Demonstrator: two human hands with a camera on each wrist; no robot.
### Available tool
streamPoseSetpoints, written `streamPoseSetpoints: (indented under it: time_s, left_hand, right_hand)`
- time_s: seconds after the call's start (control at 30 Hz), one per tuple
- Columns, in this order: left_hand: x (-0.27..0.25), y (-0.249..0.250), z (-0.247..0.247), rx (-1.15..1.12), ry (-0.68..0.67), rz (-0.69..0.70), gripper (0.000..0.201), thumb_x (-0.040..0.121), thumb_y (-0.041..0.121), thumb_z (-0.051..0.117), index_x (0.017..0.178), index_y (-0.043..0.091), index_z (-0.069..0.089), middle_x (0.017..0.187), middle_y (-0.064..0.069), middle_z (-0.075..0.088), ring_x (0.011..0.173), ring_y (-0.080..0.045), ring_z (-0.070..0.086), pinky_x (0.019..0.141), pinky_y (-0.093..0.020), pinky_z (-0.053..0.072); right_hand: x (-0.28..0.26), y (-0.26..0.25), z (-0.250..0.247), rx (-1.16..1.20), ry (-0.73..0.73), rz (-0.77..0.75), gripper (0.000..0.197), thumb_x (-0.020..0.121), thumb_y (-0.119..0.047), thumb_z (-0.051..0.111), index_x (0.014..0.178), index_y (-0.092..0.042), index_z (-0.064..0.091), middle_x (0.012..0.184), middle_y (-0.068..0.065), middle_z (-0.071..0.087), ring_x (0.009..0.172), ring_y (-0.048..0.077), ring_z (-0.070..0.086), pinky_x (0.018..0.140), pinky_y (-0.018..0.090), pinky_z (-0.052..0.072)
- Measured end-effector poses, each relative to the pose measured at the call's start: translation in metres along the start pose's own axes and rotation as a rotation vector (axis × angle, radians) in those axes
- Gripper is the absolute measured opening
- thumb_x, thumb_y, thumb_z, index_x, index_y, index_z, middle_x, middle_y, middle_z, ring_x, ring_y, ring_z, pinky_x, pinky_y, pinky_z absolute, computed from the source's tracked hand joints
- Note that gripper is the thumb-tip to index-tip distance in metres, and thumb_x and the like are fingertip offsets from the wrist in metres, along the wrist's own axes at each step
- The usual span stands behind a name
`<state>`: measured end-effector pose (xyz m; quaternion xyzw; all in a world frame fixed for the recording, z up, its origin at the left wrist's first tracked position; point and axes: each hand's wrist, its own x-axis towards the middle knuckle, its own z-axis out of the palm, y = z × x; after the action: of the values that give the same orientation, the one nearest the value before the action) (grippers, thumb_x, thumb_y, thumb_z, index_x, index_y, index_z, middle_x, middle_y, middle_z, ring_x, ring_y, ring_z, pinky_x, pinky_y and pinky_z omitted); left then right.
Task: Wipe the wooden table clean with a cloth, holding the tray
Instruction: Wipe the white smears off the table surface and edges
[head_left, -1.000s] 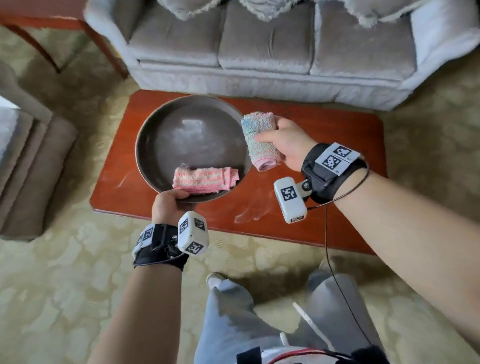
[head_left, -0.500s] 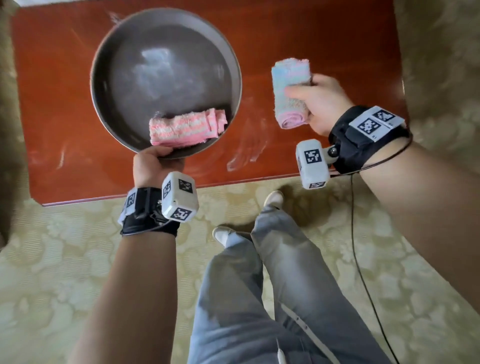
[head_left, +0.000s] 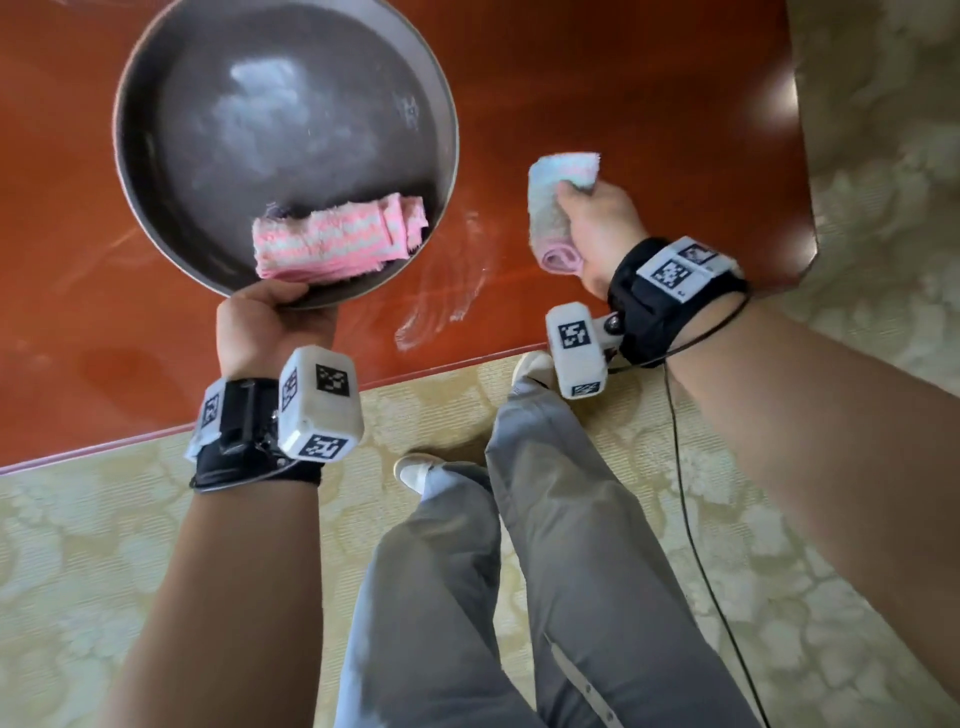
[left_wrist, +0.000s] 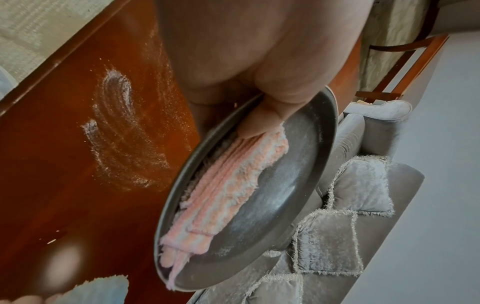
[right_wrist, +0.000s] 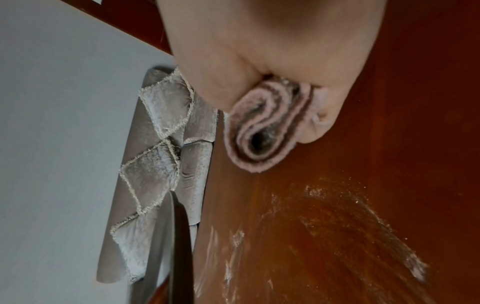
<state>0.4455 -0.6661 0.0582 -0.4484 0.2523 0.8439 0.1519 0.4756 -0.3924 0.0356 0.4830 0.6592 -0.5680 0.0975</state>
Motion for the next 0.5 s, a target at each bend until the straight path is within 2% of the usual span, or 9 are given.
streamPoseSetpoints:
  time_s: [0.1, 0.17, 0.23, 0.3, 0.37, 0.43, 0.5]
  left_hand:
    - [0.011, -0.005, 0.019, 0.017, -0.005, 0.002, 0.064, 0.057, -0.014, 0.029, 0.112, 0.0, 0.058, 0.121, -0.021, 0.067, 0.109, -0.04, 0.066, 0.102, -0.052, 0.048]
    - [0.021, -0.009, 0.036, 0.052, -0.008, 0.013, 0.062, 0.057, -0.013, 0.03, 0.11, -0.001, 0.059, 0.115, -0.022, 0.069, 0.106, -0.04, 0.068, 0.1, -0.052, 0.049]
    - [0.034, -0.014, 0.052, 0.076, -0.006, 0.027, 0.059, 0.056, -0.012, 0.03, 0.107, -0.002, 0.06, 0.11, -0.022, 0.07, 0.105, -0.04, 0.068, 0.099, -0.052, 0.05]
    - [0.048, -0.02, 0.064, 0.075, 0.02, 0.027, 0.055, 0.055, -0.012, 0.031, 0.101, -0.002, 0.06, 0.108, -0.021, 0.07, 0.109, -0.04, 0.066, 0.102, -0.052, 0.048]
    - [0.061, -0.027, 0.076, 0.075, 0.039, 0.025, 0.052, 0.055, -0.012, 0.031, 0.097, -0.003, 0.061, 0.106, -0.021, 0.07, 0.11, -0.04, 0.066, 0.104, -0.052, 0.047]
    - [0.071, -0.035, 0.086, 0.064, 0.041, 0.026, 0.051, 0.056, -0.012, 0.031, 0.095, -0.003, 0.062, 0.103, -0.021, 0.071, 0.104, -0.04, 0.068, 0.102, -0.051, 0.048]
    - [0.08, -0.04, 0.093, 0.063, 0.036, 0.024, 0.05, 0.056, -0.012, 0.032, 0.095, -0.003, 0.063, 0.103, -0.021, 0.071, 0.098, -0.039, 0.07, 0.1, -0.05, 0.05]
  right_hand:
    - [0.016, -0.004, -0.002, -0.05, -0.042, 0.026, 0.033, 0.099, -0.037, 0.053, 0.114, -0.01, 0.064, 0.101, 0.007, 0.072, 0.088, 0.023, 0.071, 0.086, 0.042, 0.058]
    - [0.032, -0.011, -0.007, -0.049, -0.045, 0.043, 0.032, 0.097, -0.037, 0.055, 0.112, -0.01, 0.065, 0.103, 0.008, 0.071, 0.092, 0.025, 0.07, 0.089, 0.044, 0.056]
    - [0.052, -0.019, -0.013, -0.054, -0.034, 0.057, 0.027, 0.094, -0.035, 0.056, 0.106, -0.012, 0.063, 0.102, 0.009, 0.071, 0.09, 0.025, 0.07, 0.087, 0.044, 0.057]
    - [0.069, -0.026, -0.021, -0.063, -0.02, 0.085, 0.018, 0.094, -0.032, 0.056, 0.098, -0.015, 0.06, 0.104, 0.01, 0.07, 0.088, 0.024, 0.07, 0.083, 0.039, 0.058]
    - [0.09, -0.032, -0.031, -0.051, 0.02, 0.092, 0.013, 0.09, -0.025, 0.058, 0.097, -0.014, 0.06, 0.107, 0.011, 0.069, 0.092, 0.025, 0.069, 0.086, 0.04, 0.057]
    - [0.113, -0.037, -0.039, -0.069, 0.084, 0.088, 0.022, 0.085, -0.017, 0.061, 0.105, -0.01, 0.061, 0.105, 0.007, 0.068, 0.093, 0.024, 0.068, 0.088, 0.042, 0.057]
    - [0.136, -0.039, -0.044, -0.132, 0.142, 0.071, 0.02, 0.083, -0.014, 0.062, 0.104, -0.012, 0.061, 0.101, 0.003, 0.068, 0.092, 0.022, 0.068, 0.087, 0.043, 0.057]
